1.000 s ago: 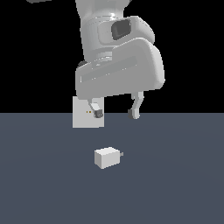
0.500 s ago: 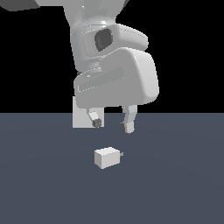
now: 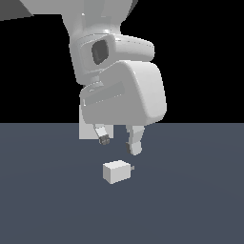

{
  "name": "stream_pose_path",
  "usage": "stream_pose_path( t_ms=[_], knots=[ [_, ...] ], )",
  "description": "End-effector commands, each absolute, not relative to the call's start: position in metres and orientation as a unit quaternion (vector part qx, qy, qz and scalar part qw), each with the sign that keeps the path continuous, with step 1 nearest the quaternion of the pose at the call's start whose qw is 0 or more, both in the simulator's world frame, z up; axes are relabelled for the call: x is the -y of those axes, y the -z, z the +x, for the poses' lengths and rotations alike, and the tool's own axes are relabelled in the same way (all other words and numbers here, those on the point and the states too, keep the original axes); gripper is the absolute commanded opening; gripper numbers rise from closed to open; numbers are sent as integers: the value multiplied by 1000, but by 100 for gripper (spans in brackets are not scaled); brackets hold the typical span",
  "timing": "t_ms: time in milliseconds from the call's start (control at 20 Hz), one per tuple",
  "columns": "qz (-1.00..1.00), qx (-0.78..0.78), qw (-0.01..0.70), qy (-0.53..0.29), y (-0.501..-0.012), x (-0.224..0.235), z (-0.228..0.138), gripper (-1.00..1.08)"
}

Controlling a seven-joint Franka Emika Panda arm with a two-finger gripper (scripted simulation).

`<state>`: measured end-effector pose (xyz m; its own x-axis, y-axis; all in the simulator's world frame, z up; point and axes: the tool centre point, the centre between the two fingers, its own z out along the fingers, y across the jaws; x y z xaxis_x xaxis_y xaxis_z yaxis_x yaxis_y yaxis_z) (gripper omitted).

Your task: Plug the charger into the wall socket.

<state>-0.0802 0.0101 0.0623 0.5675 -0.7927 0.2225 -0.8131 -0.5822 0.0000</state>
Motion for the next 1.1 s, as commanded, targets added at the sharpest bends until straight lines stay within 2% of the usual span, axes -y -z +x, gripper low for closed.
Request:
stream_pose_path(
  t_ms=[0,600,1050],
  knots=[
    [881,459,52,-100,-61,-11,-81,100],
    [883,456,51,-99,-59,-10,-80,100],
    [883,456,51,-99,-25,-10,-81,100]
  ],
)
